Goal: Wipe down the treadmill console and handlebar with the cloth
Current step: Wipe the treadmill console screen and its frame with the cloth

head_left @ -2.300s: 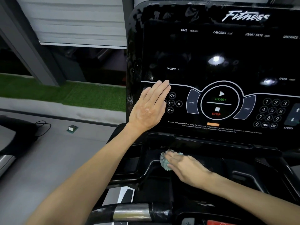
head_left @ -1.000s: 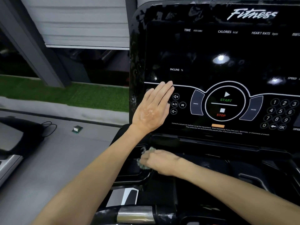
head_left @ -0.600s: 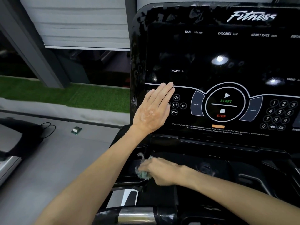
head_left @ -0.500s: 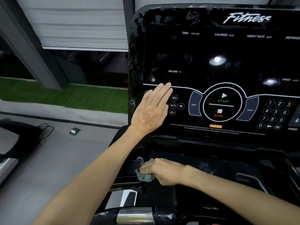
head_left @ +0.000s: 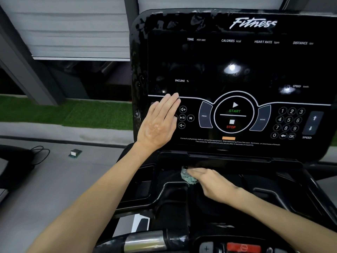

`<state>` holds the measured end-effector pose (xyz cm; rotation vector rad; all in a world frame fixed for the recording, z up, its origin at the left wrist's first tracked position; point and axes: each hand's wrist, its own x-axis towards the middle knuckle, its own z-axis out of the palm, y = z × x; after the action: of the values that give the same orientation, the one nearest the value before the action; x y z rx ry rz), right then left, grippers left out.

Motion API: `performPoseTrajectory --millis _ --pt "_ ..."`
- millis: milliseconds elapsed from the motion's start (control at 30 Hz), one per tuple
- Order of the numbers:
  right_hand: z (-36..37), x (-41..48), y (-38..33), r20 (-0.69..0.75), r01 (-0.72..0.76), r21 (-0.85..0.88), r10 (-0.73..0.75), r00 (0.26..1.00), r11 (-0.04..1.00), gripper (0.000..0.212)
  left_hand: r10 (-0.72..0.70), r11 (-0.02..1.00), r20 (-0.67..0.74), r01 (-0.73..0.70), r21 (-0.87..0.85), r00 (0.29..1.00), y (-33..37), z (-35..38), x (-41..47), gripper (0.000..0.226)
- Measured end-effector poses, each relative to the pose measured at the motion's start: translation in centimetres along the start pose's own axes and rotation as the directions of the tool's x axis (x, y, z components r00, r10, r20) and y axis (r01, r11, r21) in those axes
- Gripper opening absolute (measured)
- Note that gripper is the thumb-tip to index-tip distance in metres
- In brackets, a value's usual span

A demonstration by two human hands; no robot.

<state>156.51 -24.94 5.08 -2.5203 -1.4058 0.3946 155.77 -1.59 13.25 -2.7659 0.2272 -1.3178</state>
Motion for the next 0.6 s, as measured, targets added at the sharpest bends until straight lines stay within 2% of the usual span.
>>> performPoseTrajectory --millis 133,300,433,500,600 --pt "0.3 -1.5 1.2 -0.031 -0.090 -0.004 0.090 0.995 0.996 0.057 -0.004 1.000 0.021 0.004 -0.012 1.000 0.1 -0.1 0.0 0.047" --pt "0.0 -3.1 2.7 -0.008 -0.131 0.006 0.131 0.991 0.991 0.050 -0.023 0.999 0.022 0.024 -0.044 0.999 0.2 -0.4 0.3 0.047" --pt "0.2 -3.3 2.0 0.062 -0.009 -0.007 0.010 0.998 1.000 0.056 -0.046 0.995 0.036 0.049 -0.090 0.998 2.0 -0.9 0.1 0.048" --pt "0.2 -3.4 1.9 0.086 0.002 0.025 -0.004 0.996 1.000 0.056 -0.039 0.989 0.048 0.046 -0.143 0.998 2.9 -0.9 0.1 0.049" --pt "0.0 -3.2 2.3 0.059 0.014 0.038 -0.016 0.998 0.999 0.053 -0.100 0.968 0.077 0.115 -0.222 0.992 3.6 -0.9 0.4 0.051"
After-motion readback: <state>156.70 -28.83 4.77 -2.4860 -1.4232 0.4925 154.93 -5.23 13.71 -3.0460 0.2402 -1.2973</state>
